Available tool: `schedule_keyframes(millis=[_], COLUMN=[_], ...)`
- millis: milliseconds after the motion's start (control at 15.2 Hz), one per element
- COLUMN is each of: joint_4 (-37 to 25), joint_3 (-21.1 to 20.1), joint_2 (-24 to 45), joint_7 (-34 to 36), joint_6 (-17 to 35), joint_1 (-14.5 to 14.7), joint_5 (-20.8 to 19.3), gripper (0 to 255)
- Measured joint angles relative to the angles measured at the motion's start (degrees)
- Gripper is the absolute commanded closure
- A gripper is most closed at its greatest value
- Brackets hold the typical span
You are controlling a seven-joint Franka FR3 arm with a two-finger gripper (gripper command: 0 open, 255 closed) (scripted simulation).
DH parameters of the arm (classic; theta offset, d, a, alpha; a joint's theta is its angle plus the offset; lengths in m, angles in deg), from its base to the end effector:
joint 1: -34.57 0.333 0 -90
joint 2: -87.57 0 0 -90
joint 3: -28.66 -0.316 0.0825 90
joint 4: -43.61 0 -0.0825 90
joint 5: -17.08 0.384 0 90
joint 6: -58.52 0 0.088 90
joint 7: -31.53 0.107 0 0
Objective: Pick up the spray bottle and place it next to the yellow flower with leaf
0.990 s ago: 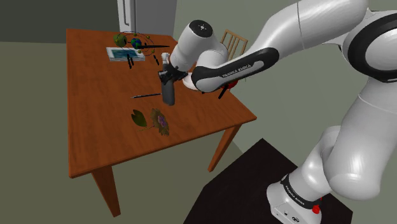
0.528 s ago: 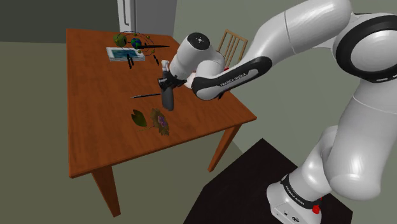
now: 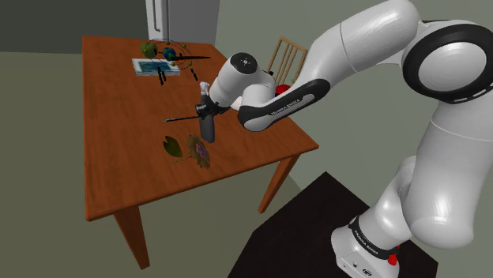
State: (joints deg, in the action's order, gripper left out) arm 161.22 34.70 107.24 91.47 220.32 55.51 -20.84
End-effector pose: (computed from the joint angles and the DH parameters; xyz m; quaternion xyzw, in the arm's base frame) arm 0.5921 0.1925 0.3086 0.9595 -0.0880 0.2664 0.0237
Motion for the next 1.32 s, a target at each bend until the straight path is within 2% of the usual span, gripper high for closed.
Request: schedule_keyframes(millis=[198, 264, 660, 990, 1320], joint_4=[-0.03, -0.03, -0.01, 3.72, 4.1], joint_3=[0.04, 0.03, 0.03, -1.35, -1.52], joint_2=[0.04, 0.04, 0.08, -6.74, -7.53], joint_7=[0.06, 0.07, 0.06, -1.38, -1.64], joint_6=[0.09, 0.08, 0.06, -3.37, -3.85], joint_1=[0.02, 0.03, 0.03, 0.28, 0.3], joint_5=[-0.06, -0.06, -0.05, 1.61, 1.9], gripper=[255, 0, 0, 0, 0])
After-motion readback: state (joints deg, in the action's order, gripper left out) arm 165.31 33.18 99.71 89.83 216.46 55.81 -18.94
